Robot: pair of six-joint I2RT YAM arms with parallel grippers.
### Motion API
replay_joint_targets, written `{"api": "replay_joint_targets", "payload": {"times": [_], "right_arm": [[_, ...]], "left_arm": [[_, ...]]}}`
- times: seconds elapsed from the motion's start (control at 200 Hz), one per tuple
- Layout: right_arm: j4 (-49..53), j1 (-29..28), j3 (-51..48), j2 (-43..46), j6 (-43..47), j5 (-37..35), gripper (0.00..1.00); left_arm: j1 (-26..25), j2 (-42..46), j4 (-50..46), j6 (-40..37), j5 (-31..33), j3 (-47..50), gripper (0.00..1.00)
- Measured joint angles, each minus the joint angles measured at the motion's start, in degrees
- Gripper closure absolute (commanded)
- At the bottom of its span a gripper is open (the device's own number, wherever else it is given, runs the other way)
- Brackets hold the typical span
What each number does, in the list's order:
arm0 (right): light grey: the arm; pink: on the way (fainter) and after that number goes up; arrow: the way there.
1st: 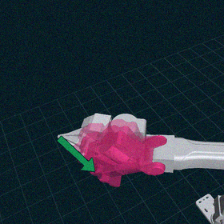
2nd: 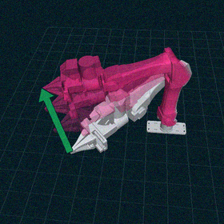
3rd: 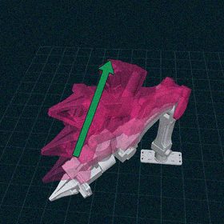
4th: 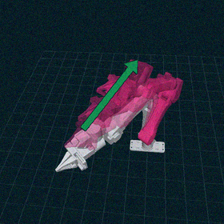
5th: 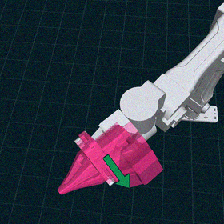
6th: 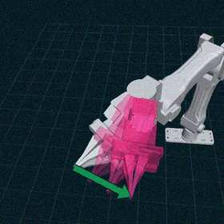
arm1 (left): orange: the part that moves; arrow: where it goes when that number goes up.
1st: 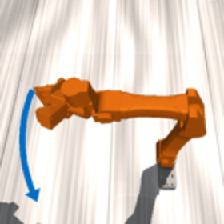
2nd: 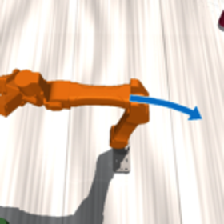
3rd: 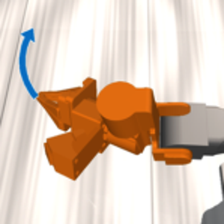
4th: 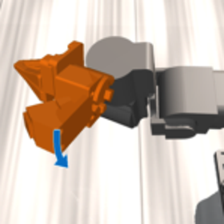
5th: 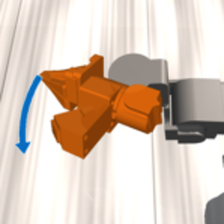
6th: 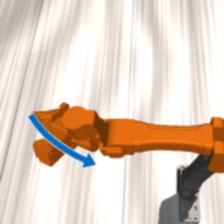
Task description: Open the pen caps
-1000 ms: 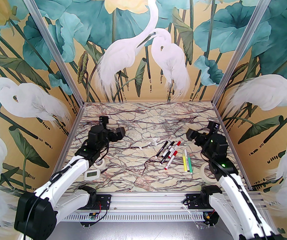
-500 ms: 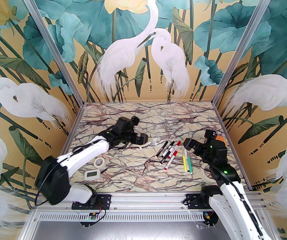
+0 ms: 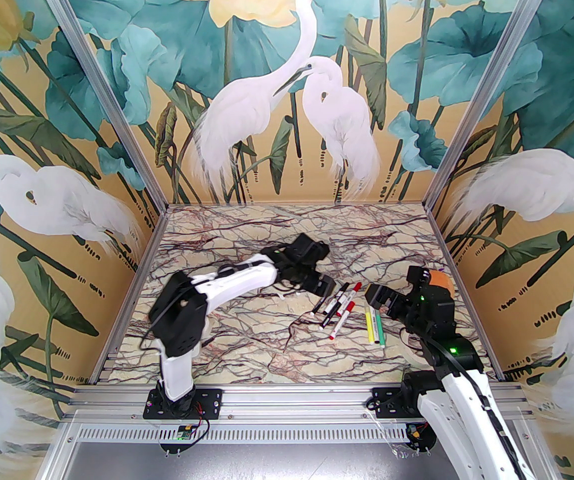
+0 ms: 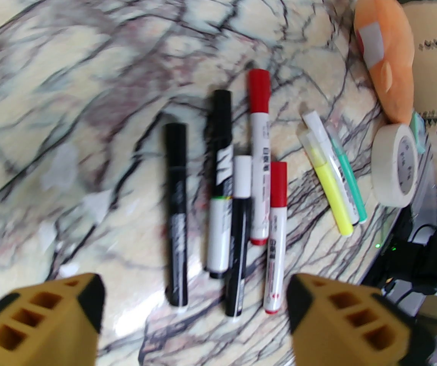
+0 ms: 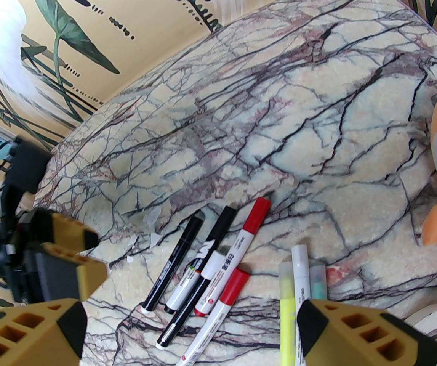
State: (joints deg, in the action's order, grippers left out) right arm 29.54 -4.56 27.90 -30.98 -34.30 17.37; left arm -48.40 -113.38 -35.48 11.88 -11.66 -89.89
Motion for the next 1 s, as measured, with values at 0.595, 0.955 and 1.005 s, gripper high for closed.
{"api": "replay_joint_targets", "payload": {"times": [0.595, 0.955, 1.005], "right_arm": [[0.3, 0.0, 0.0, -0.1, 0.0, 1.0, 0.01], [0.3, 0.0, 0.0, -1.3, -0.5, 2.0, 0.01], [0.3, 0.0, 0.0, -1.3, -0.5, 2.2, 0.01]], "left_arm": [[-1.0, -13.9, -14.1, -2.6, 1.4, -14.6, 0.55], [-1.0, -16.9, -18.3, -2.7, 1.4, -17.6, 0.58], [-1.0, -17.6, -18.8, -2.8, 1.4, -18.1, 0.61]]}}
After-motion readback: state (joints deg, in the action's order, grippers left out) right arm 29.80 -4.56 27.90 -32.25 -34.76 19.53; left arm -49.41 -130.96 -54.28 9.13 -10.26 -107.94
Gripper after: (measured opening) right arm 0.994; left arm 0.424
